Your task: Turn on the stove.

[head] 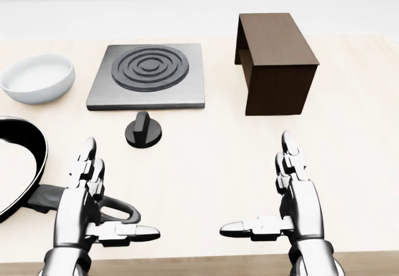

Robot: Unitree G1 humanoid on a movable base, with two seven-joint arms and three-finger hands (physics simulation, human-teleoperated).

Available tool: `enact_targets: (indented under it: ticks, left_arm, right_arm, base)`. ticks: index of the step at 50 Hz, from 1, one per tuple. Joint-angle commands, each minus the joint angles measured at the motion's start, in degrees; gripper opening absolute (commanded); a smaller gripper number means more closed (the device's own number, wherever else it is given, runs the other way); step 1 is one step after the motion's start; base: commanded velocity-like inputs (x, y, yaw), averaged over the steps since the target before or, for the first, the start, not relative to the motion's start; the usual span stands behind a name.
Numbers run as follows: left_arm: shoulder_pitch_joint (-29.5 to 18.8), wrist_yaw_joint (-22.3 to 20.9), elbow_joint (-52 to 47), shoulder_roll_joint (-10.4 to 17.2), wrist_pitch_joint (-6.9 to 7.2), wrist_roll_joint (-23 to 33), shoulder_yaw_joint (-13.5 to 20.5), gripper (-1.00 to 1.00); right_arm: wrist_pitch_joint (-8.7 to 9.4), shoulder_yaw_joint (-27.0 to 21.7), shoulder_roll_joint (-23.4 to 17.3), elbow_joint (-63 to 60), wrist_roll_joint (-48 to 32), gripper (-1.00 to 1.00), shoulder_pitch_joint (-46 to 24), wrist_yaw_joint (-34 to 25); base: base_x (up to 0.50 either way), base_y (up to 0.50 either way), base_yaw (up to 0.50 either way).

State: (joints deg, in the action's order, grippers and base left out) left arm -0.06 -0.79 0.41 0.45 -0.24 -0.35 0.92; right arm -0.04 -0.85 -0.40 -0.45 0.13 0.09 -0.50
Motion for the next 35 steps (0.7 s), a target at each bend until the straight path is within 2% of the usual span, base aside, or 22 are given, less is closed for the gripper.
enact_targets:
  ticks: [1,5,10,12,17,23,26,30,33,35]
  left_arm:
    - [-0.42,-0.84,1.76,0.69,-1.23,-0.35,1.58,1.00]
    - [0.09,-0.82,0.56,0.63,-0.61,-0.39,1.38,1.00]
    - [0.16,-0.86,0.54,0.57,-0.71,-0.32,1.20,1.00]
    - [-0.02,-0.87,1.02,0.63,-1.03,-0.41,1.34,1.00]
    - [0.32,-0.87,-0.30,0.57,-0.18,-0.45,1.21,1.00]
    - [0.22,-0.80,0.25,0.50,-0.55,-0.36,1.13,1.00]
    - [0.38,-0.76,-0.43,0.40,-0.07,-0.25,0.87,1.00]
    - [0.02,-0.86,1.12,0.31,-0.79,-0.42,0.79,1.00]
    - [0.10,-0.90,0.61,0.35,-0.34,-0.54,0.77,1.00]
    - [0.00,-0.91,0.93,0.36,-0.57,-0.59,0.82,1.00]
  right_arm:
    - [-0.47,-1.44,-0.71,-0.24,-0.19,1.00,-0.16,-0.41]
    - [0.04,-1.44,-0.67,-1.65,-0.25,1.00,0.31,-0.31]
    - [0.16,-1.64,-0.60,-1.79,-0.56,1.00,-0.06,0.74]
    - [2.20,-2.46,-0.61,-5.12,0.38,1.00,0.22,1.43]
    - [4.73,-4.32,-0.13,-12.61,3.25,1.00,1.11,3.99]
    - [5.04,-7.85,-0.57,-17.01,3.94,1.00,0.59,9.93]
    - [5.04,-9.44,-0.90,-18.97,4.60,1.00,0.61,12.31]
    - [5.04,-11.67,-1.57,-19.76,6.33,1.00,0.15,13.72]
    - [5.04,-13.14,-2.02,-20.91,7.88,1.00,0.07,14.64]
    - [5.04,-13.94,-2.32,-22.09,8.42,1.00,0.07,15.26]
  base:
    - [0.00,0.00,0.00]
    - [0.00,0.00,0.00]
    - [0.00,0.00,0.00]
    - [0.00,0.00,0.00]
    - [0.00,0.00,0.00]
    - [0.00,0.00,0.00]
    - [0.00,0.00,0.00]
    - [0.00,0.00,0.00]
    - [0.00,0.00,0.00]
    - [0.00,0.00,0.00]
